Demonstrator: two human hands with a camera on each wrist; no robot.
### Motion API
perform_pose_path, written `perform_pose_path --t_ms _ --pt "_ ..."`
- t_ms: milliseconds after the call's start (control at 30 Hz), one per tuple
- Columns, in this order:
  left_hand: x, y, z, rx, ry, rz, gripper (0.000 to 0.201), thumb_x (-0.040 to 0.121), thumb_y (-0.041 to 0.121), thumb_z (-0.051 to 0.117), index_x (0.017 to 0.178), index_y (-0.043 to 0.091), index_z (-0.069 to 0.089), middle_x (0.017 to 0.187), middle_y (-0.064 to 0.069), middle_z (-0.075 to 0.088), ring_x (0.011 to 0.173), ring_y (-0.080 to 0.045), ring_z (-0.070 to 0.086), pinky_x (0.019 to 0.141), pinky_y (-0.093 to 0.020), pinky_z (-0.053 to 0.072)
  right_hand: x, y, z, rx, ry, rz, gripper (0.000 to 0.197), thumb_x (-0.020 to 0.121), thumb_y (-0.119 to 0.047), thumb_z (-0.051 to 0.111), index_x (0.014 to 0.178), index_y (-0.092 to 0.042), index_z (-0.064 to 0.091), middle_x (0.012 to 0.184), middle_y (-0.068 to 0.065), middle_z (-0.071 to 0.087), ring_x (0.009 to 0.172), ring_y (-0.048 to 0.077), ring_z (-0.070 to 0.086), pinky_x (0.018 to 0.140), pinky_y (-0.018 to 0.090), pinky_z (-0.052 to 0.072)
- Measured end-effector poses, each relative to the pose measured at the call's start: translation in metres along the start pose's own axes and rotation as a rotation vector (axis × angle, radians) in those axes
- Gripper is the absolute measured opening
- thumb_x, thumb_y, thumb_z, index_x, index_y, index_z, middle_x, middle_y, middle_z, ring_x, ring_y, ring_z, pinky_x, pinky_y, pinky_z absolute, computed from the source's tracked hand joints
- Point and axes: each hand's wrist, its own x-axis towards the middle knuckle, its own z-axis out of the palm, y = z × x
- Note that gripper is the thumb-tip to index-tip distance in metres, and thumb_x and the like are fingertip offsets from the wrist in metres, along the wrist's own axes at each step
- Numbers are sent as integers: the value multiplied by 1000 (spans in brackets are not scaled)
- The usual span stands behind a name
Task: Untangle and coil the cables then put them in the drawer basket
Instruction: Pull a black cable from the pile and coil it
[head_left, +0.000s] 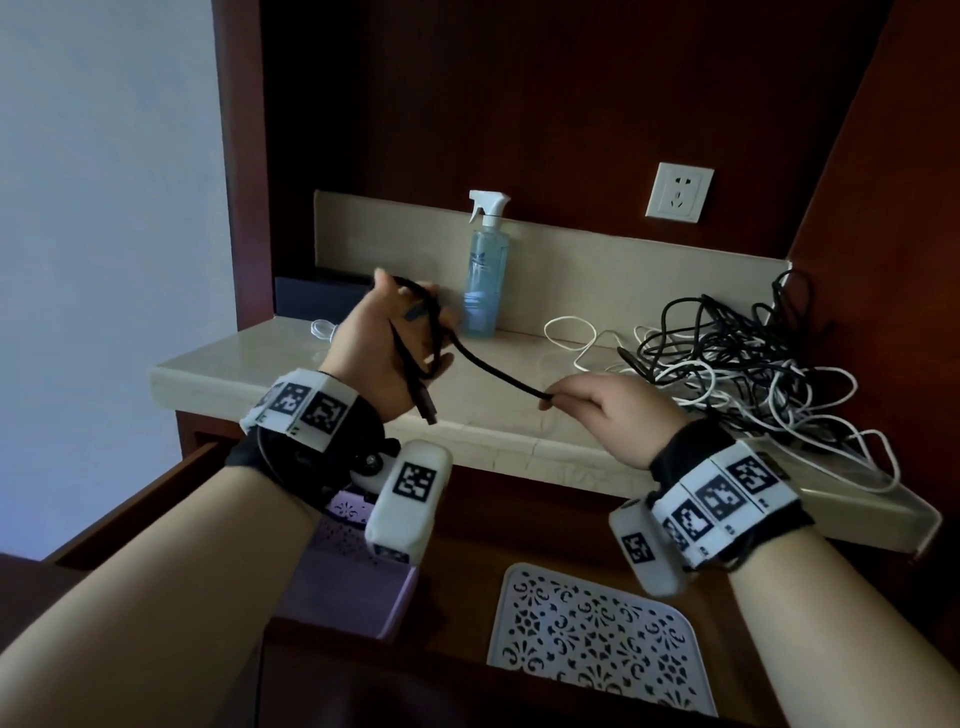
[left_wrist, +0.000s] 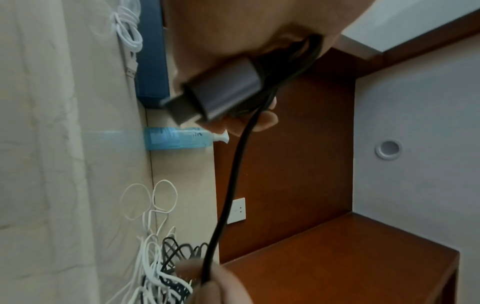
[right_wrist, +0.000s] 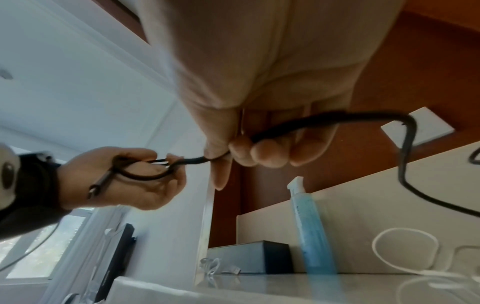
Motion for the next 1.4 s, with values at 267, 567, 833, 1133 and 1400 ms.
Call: perform_pose_path --t_ms 267,567,833,1133,1400 --pt "2 -3 4 49 70 60 43 96 56 29 84 20 49 70 0 47 71 -16 54 74 -35 50 -3 -16 -6 -261 38 -172 23 89 -42 54 100 -33 72 95 -11 67 93 10 58 70 21 34" --pt "8 -21 7 514 -5 -60 43 93 60 33 100 20 46 69 4 46 50 -7 40 40 -17 31 9 -38 -14 -40 123 -409 18 78 -38 68 81 -20 68 69 -16 53 68 -1 48 62 14 34" --pt "-10 -28 8 499 -273 -279 72 65 78 34 99 18 54 74 -4 52 56 -11 40 40 -17 31 24 -36 -20 147 280 -350 10 81 -22 68 86 -13 66 81 -11 56 75 3 51 70 12 40" --pt "-18 -26 6 472 -442 -398 45 66 19 72 107 13 54 79 -8 56 54 -10 43 42 -15 32 29 -36 -19 239 321 -188 10 73 -25 76 75 -17 71 77 -1 67 75 12 60 70 29 48" --pt "-19 -29 9 514 -415 -425 39 78 7 39 116 7 49 82 -16 60 54 -15 42 40 -18 33 29 -31 -20 201 399 -128 12 74 -32 74 78 -20 73 78 -5 66 76 9 57 68 24 46"
